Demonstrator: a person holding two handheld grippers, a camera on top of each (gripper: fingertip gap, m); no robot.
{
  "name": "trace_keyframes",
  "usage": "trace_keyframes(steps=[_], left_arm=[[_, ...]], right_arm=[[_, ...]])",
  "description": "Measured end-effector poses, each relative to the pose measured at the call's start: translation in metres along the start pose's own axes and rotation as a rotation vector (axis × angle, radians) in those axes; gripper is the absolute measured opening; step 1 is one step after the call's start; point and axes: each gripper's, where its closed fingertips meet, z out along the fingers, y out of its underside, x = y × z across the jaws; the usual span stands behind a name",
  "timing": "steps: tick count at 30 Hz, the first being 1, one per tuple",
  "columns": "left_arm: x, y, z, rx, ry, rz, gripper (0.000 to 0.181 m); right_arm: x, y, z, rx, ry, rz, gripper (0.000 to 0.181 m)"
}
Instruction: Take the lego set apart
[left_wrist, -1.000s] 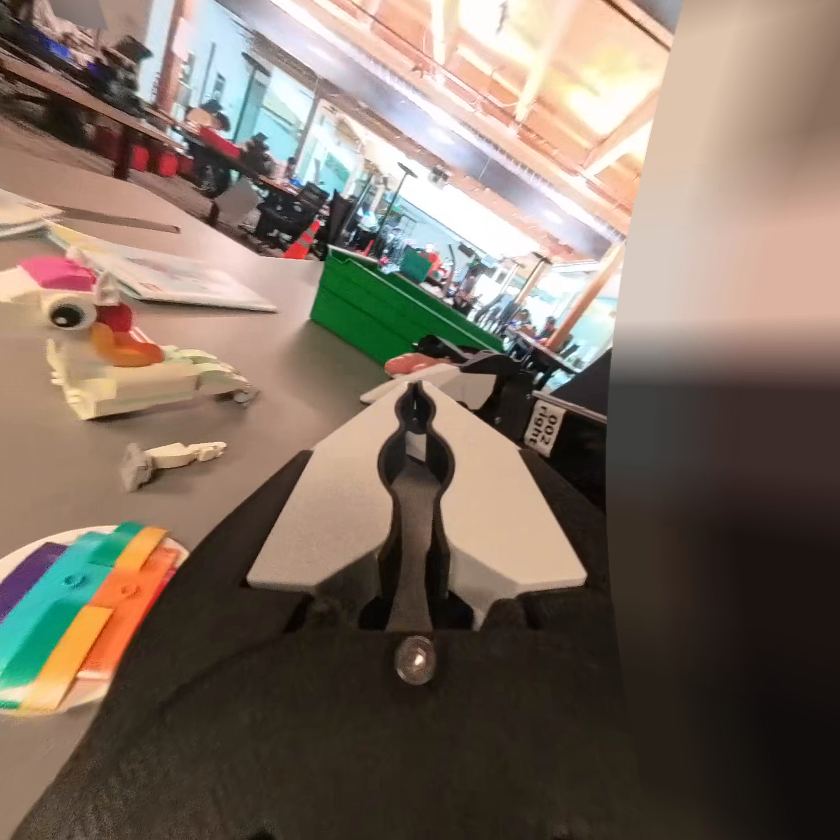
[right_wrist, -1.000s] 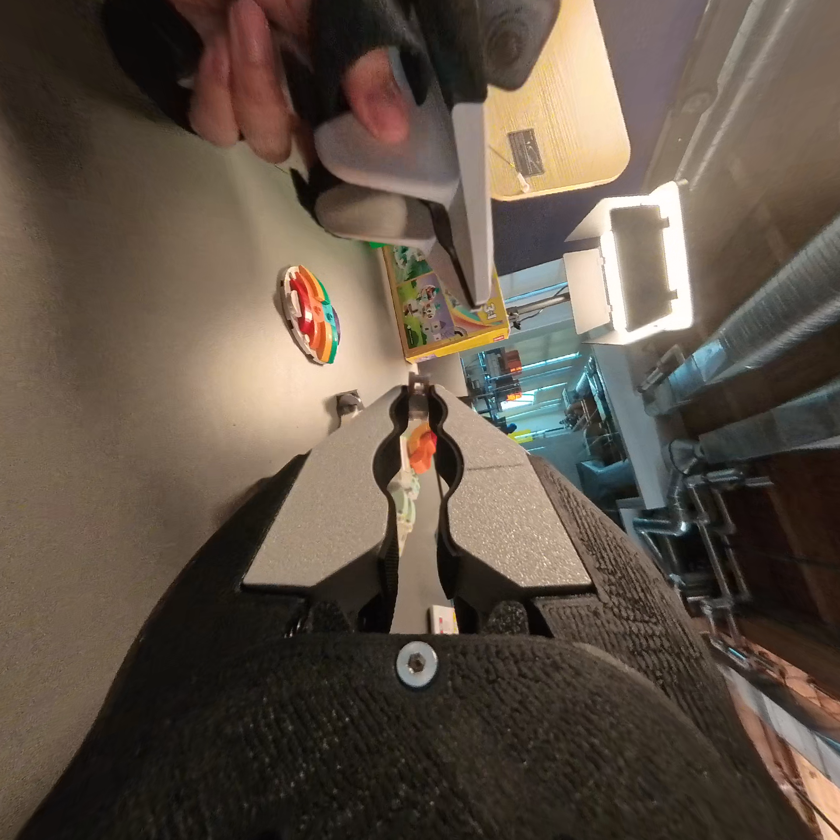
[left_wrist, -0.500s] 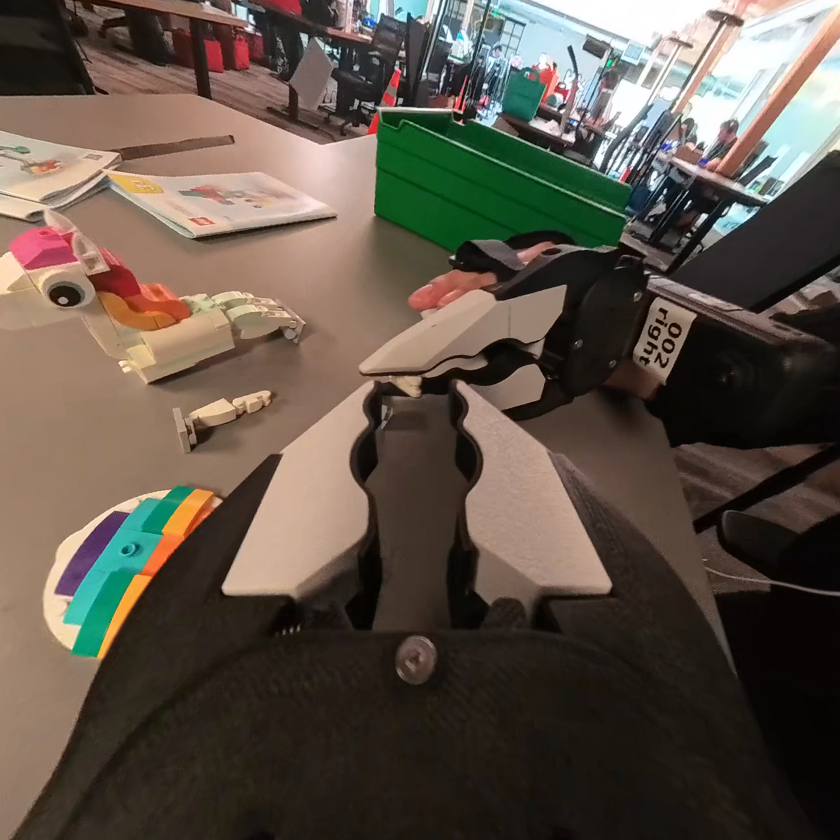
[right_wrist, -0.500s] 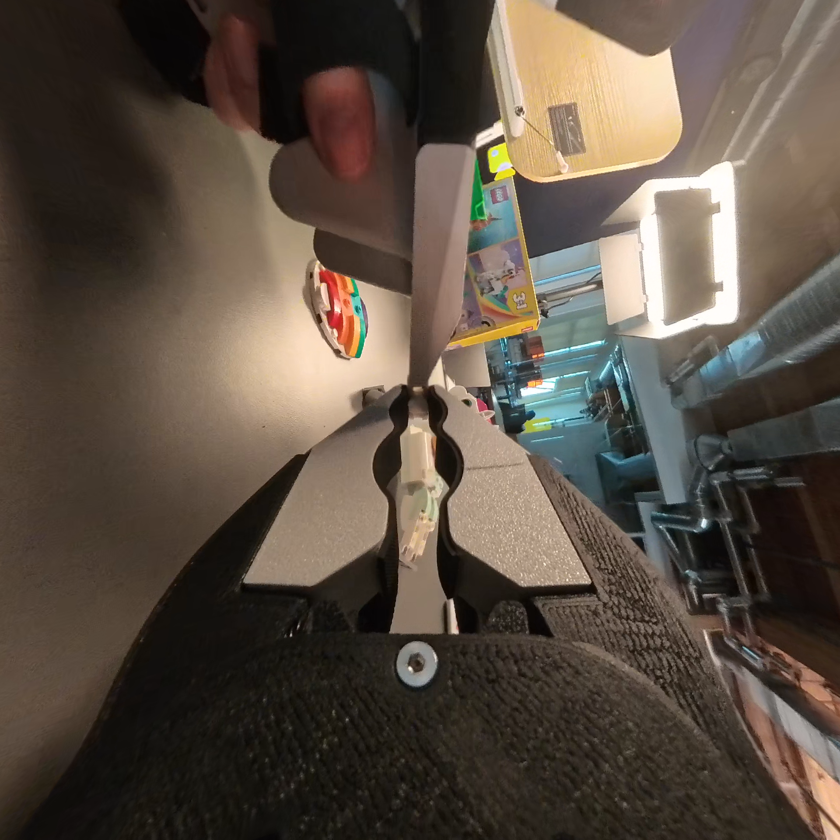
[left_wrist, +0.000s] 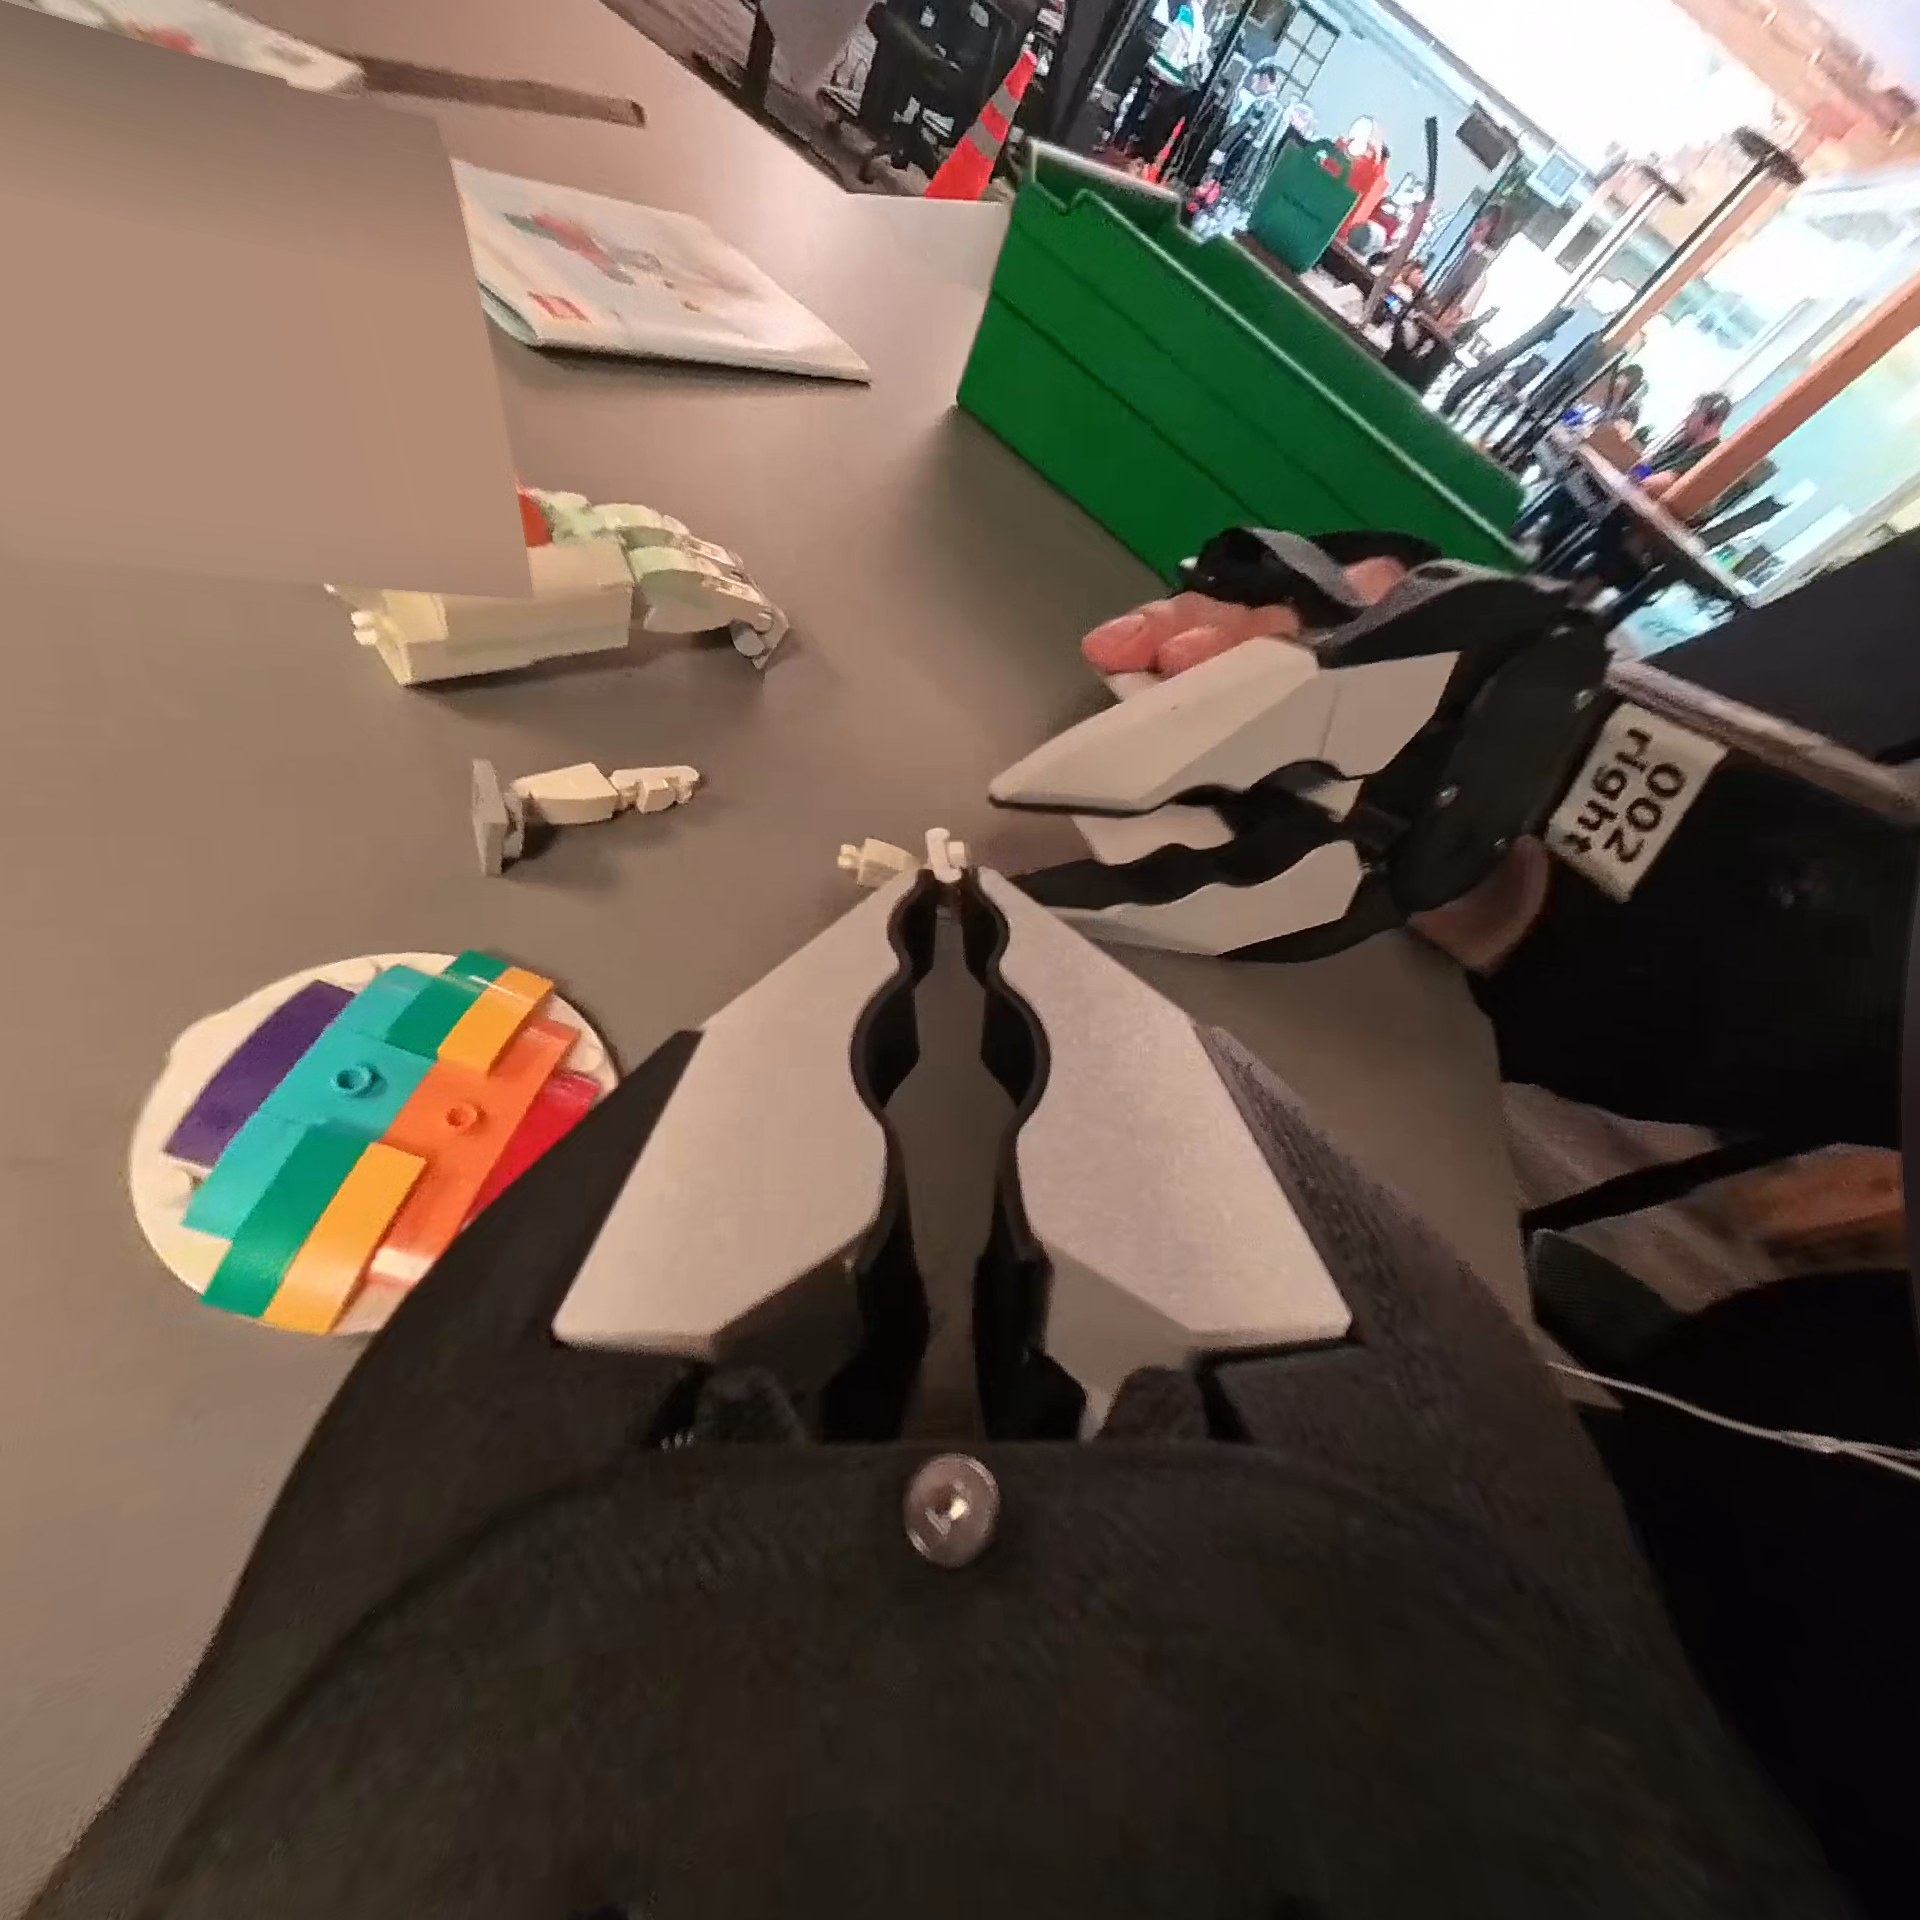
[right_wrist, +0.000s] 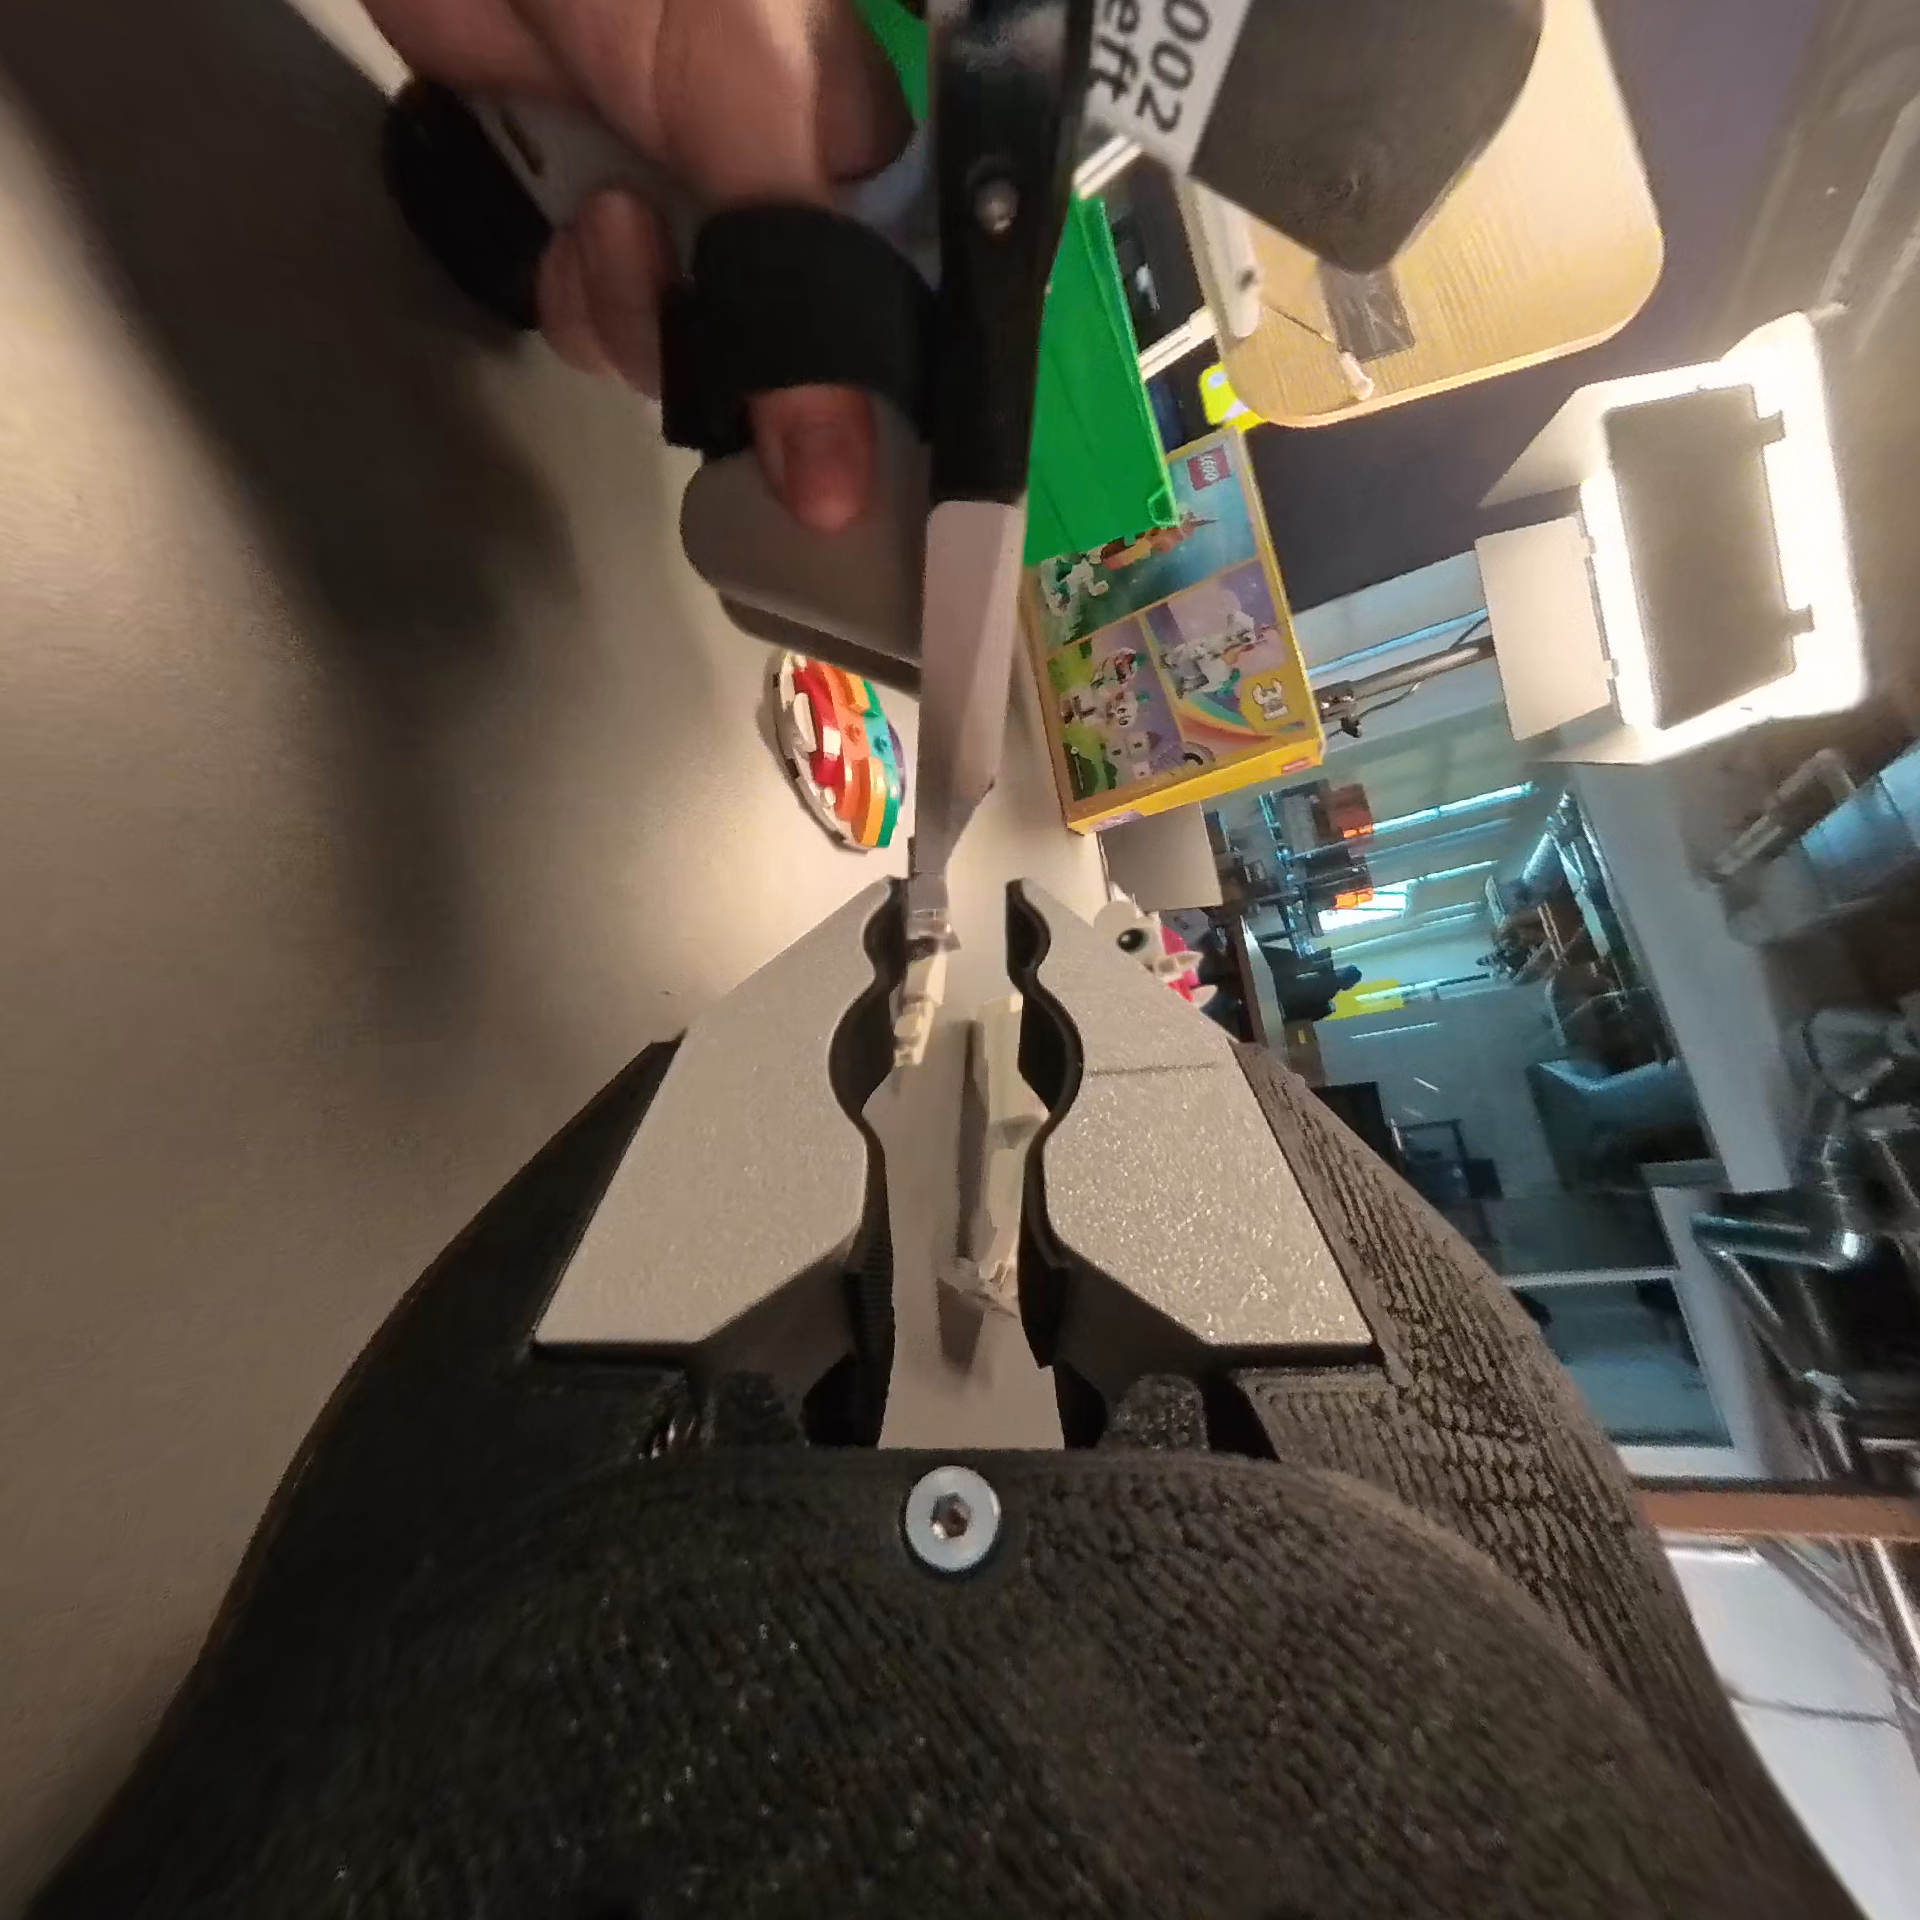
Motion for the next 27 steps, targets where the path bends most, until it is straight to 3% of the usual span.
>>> trace_keyframes(steps=[3,5,14,27], left_arm=[[0.001,0.003,0.001,-0.014,0.037,-0.059,0.004],[0.001,0.006,0.003,-0.038,0.041,-0.076,0.004],[-0.003,0.009,0.003,-0.057,-0.017,-0.021,0.004],[0.002,0.014,0.006,-0.096,0.005,0.009,0.003]], right_arm=[[-0.011,0.005,0.005,-0.049,-0.041,-0.053,0.018],[-0.011,0.006,0.005,-0.062,-0.037,-0.067,0.008],[-0.013,0.008,0.005,-0.125,-0.009,-0.234,0.005],[-0.018,0.003,-0.005,-0.058,0.006,-0.305,0.004]])
